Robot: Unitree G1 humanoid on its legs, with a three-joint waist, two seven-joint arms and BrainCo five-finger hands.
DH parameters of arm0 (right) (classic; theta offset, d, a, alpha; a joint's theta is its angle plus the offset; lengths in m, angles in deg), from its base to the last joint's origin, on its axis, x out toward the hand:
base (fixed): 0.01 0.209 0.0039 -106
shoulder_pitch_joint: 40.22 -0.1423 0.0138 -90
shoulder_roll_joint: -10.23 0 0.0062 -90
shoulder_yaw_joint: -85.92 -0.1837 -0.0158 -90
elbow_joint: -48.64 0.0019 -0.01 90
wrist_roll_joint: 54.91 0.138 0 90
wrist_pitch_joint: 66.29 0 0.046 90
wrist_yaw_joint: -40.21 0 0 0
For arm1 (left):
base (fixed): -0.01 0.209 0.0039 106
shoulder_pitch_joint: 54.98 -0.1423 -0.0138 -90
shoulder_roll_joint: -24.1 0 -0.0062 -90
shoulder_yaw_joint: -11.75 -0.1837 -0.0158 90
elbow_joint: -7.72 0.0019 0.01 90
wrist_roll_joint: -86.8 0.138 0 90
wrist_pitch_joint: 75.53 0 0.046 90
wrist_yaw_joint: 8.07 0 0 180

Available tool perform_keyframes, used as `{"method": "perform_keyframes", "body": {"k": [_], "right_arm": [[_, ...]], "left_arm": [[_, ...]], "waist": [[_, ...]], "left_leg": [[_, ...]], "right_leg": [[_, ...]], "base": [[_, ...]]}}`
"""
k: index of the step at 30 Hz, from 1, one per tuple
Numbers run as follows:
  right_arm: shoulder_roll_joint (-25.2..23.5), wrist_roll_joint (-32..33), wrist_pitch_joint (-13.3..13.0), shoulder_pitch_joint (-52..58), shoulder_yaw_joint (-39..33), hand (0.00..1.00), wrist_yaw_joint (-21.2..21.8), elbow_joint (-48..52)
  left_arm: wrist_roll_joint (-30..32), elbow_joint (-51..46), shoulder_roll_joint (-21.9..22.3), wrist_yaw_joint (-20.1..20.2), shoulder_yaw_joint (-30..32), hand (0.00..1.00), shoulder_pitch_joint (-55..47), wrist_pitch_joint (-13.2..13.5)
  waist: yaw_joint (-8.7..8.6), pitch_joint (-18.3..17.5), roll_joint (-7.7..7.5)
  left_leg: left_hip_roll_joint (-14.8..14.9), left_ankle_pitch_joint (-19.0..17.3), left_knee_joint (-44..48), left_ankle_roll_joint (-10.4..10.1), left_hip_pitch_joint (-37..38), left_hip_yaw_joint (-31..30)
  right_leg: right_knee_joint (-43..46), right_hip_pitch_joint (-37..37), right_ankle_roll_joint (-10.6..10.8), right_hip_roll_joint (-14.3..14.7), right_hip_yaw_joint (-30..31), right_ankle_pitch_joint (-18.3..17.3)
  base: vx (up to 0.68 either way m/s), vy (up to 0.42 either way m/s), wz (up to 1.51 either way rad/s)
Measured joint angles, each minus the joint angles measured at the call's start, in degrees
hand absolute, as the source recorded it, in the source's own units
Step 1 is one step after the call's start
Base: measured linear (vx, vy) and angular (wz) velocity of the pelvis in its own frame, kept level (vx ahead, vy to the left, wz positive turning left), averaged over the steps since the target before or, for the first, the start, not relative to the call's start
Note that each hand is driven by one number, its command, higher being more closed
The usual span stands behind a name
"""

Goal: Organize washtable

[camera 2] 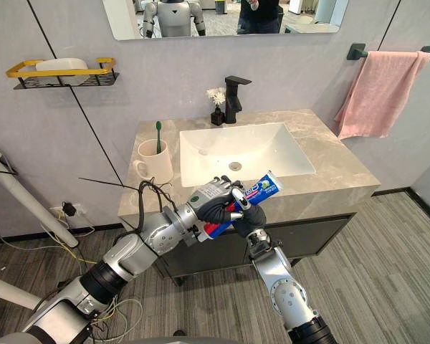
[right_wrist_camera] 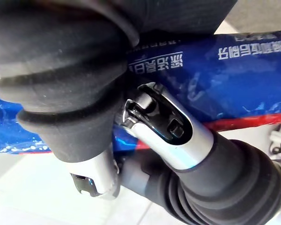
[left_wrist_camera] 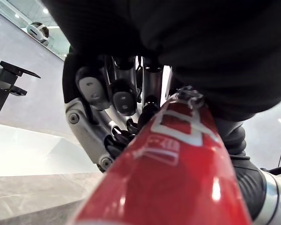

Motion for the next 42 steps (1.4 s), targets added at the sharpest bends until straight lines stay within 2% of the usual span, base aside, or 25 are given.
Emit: {"method": "perform_keyframes", "body": {"k": [2, 3, 9, 16, 24, 28, 31, 34, 35, 37, 40, 42], "right_arm": [[-0.1, -0.5, 0.0, 0.0, 0.0, 1.0, 0.0, 0.0], [-0.2, -1.1, 0.1, 0.0, 0.0, 1.0, 0.0, 0.0], [-1.5, -3.9, 1.5, -0.1, 0.0, 1.0, 0.0, 0.0], [-4.6, -6.1, 3.1, -0.9, 0.0, 1.0, 0.3, 0.1], [-8.5, -8.2, 4.2, -3.1, 0.2, 1.0, 1.2, 0.2], [-9.9, -8.1, 4.2, -3.5, 0.1, 1.0, 1.3, 0.2], [-11.4, -8.0, 4.0, -3.6, -1.1, 1.0, 2.0, 0.2], [-11.5, -8.0, 3.3, -3.1, -2.3, 1.0, 2.5, 0.7], [-11.6, -7.8, 2.4, -1.8, -4.8, 1.0, 2.5, 1.7], [-11.0, -7.2, -0.3, -0.2, -9.6, 1.0, 2.5, 3.3], [-10.6, -6.4, -3.4, 0.2, -14.4, 1.0, 2.4, 4.6], [-10.3, -6.1, -3.8, 0.2, -14.5, 1.0, 2.4, 4.9]], "left_arm": [[-0.1, -0.3, 0.0, 0.0, 0.3, 1.0, -0.5, 0.0], [-0.5, -0.7, 0.0, 0.1, 0.6, 0.0, -1.1, 0.0], [-1.3, -3.8, 0.0, 2.4, 4.1, 0.0, -5.0, 0.0], [-2.6, -8.9, 0.0, 5.1, 9.6, 0.0, -9.2, 0.0], [-11.4, -14.7, 0.0, 7.4, 16.4, 0.0, -13.5, 0.0], [-14.0, -16.7, 0.0, 7.7, 18.7, 0.0, -15.5, 0.0], [-17.8, -17.5, 0.6, 7.7, 23.2, 0.0, -16.6, -0.7], [-19.2, -18.3, 0.8, 6.5, 28.0, 0.0, -17.7, -2.1], [-19.6, -18.1, 0.9, 4.7, 33.6, 0.0, -17.8, -4.4], [-20.4, -17.6, 0.4, 1.4, 42.9, 0.0, -18.8, -7.3], [-21.4, -17.7, -0.7, -0.4, 47.5, 0.0, -22.1, -8.1], [-22.0, -18.0, -0.6, -0.6, 47.1, 0.0, -23.6, -8.1]], "waist": [[-0.01, 0.0, 0.04], [-0.05, 0.0, 0.1], [0.15, 0.0, 0.9], [1.33, 0.0, 1.6], [2.88, 0.2, 1.94], [3.05, 0.4, 2.11], [3.06, 0.8, 2.03], [3.03, 1.3, 1.83], [3.04, 1.5, 1.79], [3.06, 1.6, 1.72], [3.18, 1.5, 1.66], [3.14, 1.5, 1.58]], "left_leg": [[0.1, 0.0, 0.0, 0.0, 0.0, 0.1], [0.1, 0.0, 0.0, 0.0, 0.0, 0.1], [0.3, 0.0, 0.0, 0.0, -0.1, 0.3], [0.3, 0.0, 0.0, 0.0, -0.3, -0.1], [0.2, -0.1, 0.0, 0.0, -0.3, -0.4], [0.2, -0.1, 0.0, 0.0, -0.4, -0.6], [0.1, -0.1, 0.0, 0.0, -0.4, -1.0], [0.1, -0.1, 0.0, 0.0, -0.5, -1.5], [0.1, -0.1, 0.0, -0.1, -0.7, -1.8], [0.0, -0.1, 0.0, -0.1, -0.8, -1.8], [-0.2, 0.0, 0.0, 0.0, -0.8, -1.8], [-0.2, 0.0, 0.0, 0.0, -0.8, -2.0]], "right_leg": [[0.0, 0.0, 0.0, 0.1, 0.1, 0.0], [-0.1, -0.1, 0.0, 0.1, 0.2, 0.0], [-0.2, -0.1, 0.0, 0.3, 0.2, 0.0], [-0.4, 0.0, 0.0, 0.4, -0.5, 0.0], [-0.2, 0.2, 0.0, 0.3, -1.2, -0.1], [-0.1, 0.2, -0.2, 0.2, -1.4, -0.4], [-0.1, 0.2, -0.3, 0.2, -1.8, -0.6], [-0.1, 0.4, -0.3, 0.2, -2.4, -0.8], [0.0, 0.5, -0.3, 0.2, -2.8, -0.9], [-0.1, 0.5, -0.3, 0.2, -2.9, -1.0], [0.0, 0.6, -0.4, 0.0, -3.2, -0.9], [0.0, 0.7, -0.4, 0.0, -3.4, -0.8]], "base": [[0.0, 0.0, 0.0], [0.02, -0.003, -0.03], [0.0, -0.001, -0.01], [0.0, 0.0, 0.02], [0.01, 0.001, 0.02], [0.0, 0.0, 0.0], [0.01, 0.003, 0.05], [0.02, 0.003, 0.11], [0.01, 0.0, 0.14], [0.02, 0.001, 0.07], [0.05, 0.004, 0.04], [0.04, -0.002, 0.04]]}}
